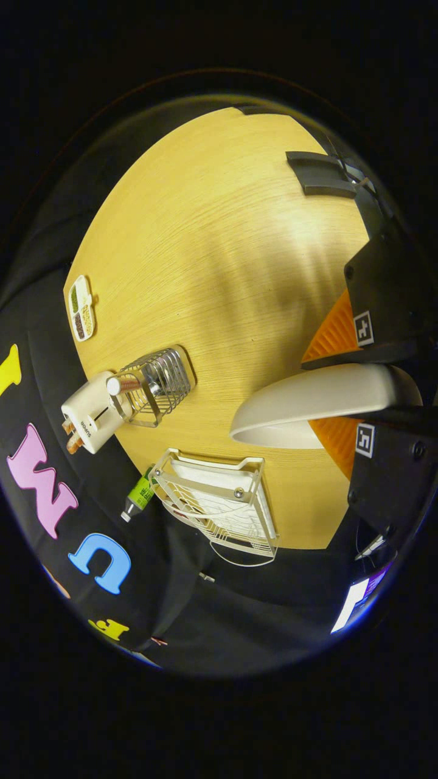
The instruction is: Take the plate from the dish rack, then take the spoon from the basket and place it into the plate.
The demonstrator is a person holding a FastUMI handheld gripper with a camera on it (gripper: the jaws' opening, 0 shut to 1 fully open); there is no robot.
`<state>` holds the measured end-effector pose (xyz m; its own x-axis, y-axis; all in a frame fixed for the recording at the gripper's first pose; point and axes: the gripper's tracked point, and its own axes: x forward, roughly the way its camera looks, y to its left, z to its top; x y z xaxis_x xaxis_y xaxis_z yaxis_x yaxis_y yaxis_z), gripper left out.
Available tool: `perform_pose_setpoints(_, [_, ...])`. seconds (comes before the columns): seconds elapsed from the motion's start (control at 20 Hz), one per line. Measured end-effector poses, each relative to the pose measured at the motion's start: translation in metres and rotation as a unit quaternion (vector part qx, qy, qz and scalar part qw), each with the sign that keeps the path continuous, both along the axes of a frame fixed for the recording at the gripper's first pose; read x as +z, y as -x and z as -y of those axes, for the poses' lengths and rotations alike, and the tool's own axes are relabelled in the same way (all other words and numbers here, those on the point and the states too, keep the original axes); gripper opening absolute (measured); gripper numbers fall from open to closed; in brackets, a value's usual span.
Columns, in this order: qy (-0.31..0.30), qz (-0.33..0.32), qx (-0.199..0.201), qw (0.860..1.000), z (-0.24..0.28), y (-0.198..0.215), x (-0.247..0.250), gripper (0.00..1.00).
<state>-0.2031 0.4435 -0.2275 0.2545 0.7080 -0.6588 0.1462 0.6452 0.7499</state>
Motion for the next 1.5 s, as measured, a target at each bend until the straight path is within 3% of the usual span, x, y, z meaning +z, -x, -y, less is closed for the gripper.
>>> perform_pose_setpoints(0.2, [-0.022,-0.01,-0.008,1.0,-0.009,-0.003,-0.006,0.32])
perform_pose_setpoints(0.3, [-0.001,-0.022,-0.005,1.0,-0.006,-0.001,-0.02,0.34])
perform_pose_setpoints(0.55, [0.082,-0.019,0.009,0.996,0.014,0.001,-0.051,0.65])
perform_pose_setpoints(0.6, [0.091,-0.013,0.007,0.996,0.02,-0.001,-0.05,0.67])
perform_pose_setpoints(0.7, [0.095,-0.005,-0.004,0.995,0.027,-0.008,-0.05,0.85])
perform_pose_setpoints(0.8, [0.106,0.007,-0.01,0.994,0.038,-0.013,-0.049,0.89])
perform_pose_setpoints(0.85, [0.108,0.016,-0.013,0.994,0.044,-0.017,-0.045,0.97])
perform_pose_setpoints(1.25, [0.122,0.144,-0.04,0.981,0.098,-0.069,0.036,0.99])
perform_pose_setpoints(1.5, [0.117,0.203,-0.015,0.972,0.111,-0.121,0.071,0.98])
